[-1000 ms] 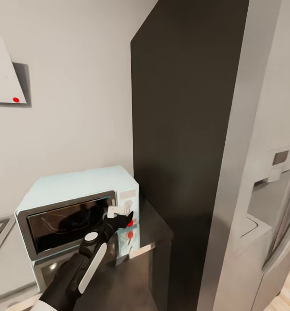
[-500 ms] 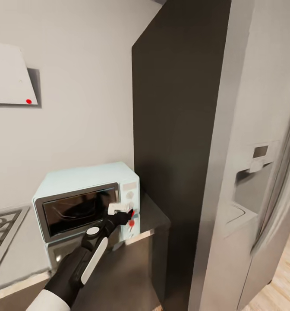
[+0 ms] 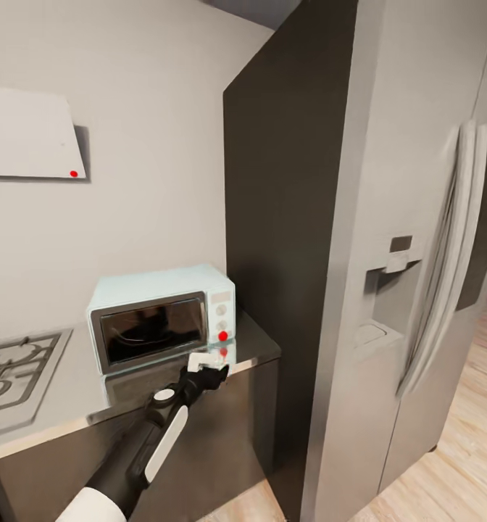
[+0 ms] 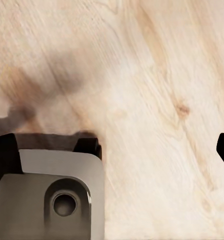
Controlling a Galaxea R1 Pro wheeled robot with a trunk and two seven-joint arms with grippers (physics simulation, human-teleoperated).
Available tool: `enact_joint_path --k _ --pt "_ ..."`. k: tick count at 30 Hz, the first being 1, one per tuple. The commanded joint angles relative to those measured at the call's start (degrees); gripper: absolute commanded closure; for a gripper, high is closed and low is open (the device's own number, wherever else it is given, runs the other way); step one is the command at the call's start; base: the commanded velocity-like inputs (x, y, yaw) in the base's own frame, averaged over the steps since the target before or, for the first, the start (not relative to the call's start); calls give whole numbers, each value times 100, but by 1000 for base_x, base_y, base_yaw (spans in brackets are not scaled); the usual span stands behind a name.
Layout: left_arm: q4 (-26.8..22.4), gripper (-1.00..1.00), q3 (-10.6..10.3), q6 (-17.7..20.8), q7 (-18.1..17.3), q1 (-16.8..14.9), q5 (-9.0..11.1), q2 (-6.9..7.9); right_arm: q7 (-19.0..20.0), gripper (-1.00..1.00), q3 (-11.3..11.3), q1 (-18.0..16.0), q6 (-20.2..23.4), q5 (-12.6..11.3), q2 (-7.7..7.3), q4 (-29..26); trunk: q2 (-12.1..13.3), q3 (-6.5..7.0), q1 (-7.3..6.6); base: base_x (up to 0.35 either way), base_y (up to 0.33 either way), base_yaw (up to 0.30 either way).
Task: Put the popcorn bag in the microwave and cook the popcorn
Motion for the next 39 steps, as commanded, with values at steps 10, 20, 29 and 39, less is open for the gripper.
enact_joint_path --k 10,20,29,39 --pt "3212 -100 -13 -87 -2 -6 402 -296 18 -100 25 -7 13 -12 11 8 -7 -8 -3 -345 0 0" --pt "6132 -100 8 -941 -5 133 482 -457 18 -100 34 -6 25 5 15 8 -7 -8 -3 -273 0 0" --pt "6166 -100 24 -1743 -44 1706 674 -248 18 -100 34 -6 25 22 21 10 -7 -8 -3 -9 0 0" --pt "6174 -100 26 -2150 -470 1884 1094 -254 32 -100 39 -6 40 32 19 10 -7 -8 -3 0 0 8"
